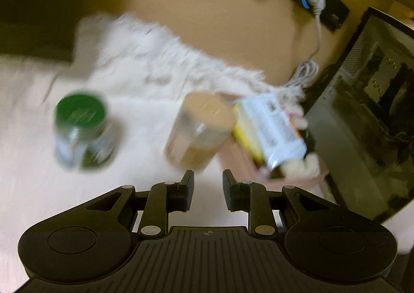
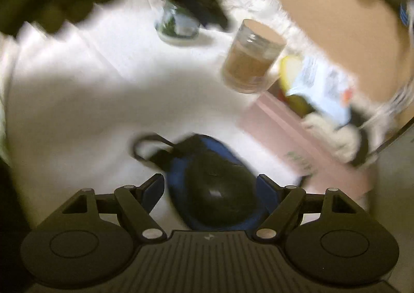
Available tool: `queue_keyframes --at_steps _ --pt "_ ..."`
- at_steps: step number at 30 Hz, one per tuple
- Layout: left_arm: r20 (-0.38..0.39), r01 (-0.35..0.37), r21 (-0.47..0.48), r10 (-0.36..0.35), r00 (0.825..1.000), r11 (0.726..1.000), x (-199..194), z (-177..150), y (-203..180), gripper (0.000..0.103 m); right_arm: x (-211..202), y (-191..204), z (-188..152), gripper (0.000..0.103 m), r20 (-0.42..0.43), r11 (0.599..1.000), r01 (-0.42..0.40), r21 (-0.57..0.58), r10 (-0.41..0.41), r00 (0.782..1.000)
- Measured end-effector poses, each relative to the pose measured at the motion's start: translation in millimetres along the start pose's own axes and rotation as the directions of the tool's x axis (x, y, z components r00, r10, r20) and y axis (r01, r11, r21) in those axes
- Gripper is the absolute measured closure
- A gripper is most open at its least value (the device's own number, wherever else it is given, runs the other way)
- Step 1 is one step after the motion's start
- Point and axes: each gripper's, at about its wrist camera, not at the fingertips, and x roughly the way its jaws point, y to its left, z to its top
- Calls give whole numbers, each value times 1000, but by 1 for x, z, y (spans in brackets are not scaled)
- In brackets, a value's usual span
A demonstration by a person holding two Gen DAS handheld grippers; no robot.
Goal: Organize soft objects
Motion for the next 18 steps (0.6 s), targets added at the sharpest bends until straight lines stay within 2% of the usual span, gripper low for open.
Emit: queue_keyframes --at_steps 2,4,6,8,9,11,12,13,15,17,18 --pt "-27 -2 -31 1 1000 1000 -10 -14 13 77 5 -1 -7 19 -35 991 125 -56 -127 991" --pt "-103 27 -53 -32 994 998 -10 -32 22 77 3 -13 -15 19 -34 995 101 9 -100 994" --pt "-178 49 -77 -62 982 996 -5 -51 25 77 6 -35 -19 19 -56 985 11 173 -1 998" --pt "-241 70 -96 -92 966 993 1 -67 22 77 4 -63 -25 19 -20 920 -113 376 130 991" --pt "-278 92 -102 -118 953 990 6 -74 18 77 4 -79 -31 19 20 864 -176 471 189 982" --pt "-317 128 -90 -150 936 988 13 -85 7 77 8 -105 -48 19 94 741 -253 622 250 964" --pt "-328 133 -79 -152 932 988 17 -88 2 77 12 -112 -54 19 112 704 -264 660 255 960" --pt "-335 133 -72 -149 930 989 21 -89 -2 77 19 -117 -59 19 98 680 -245 691 247 964" --pt "-342 131 -64 -145 928 989 30 -91 -9 77 30 -120 -62 18 78 677 -205 707 214 974" --pt "-338 132 -67 -147 930 989 37 -90 -13 78 35 -122 -64 18 104 644 -226 731 222 969" --pt "-334 133 -73 -150 930 988 36 -93 -12 78 36 -123 -65 21 123 614 -257 746 252 960"
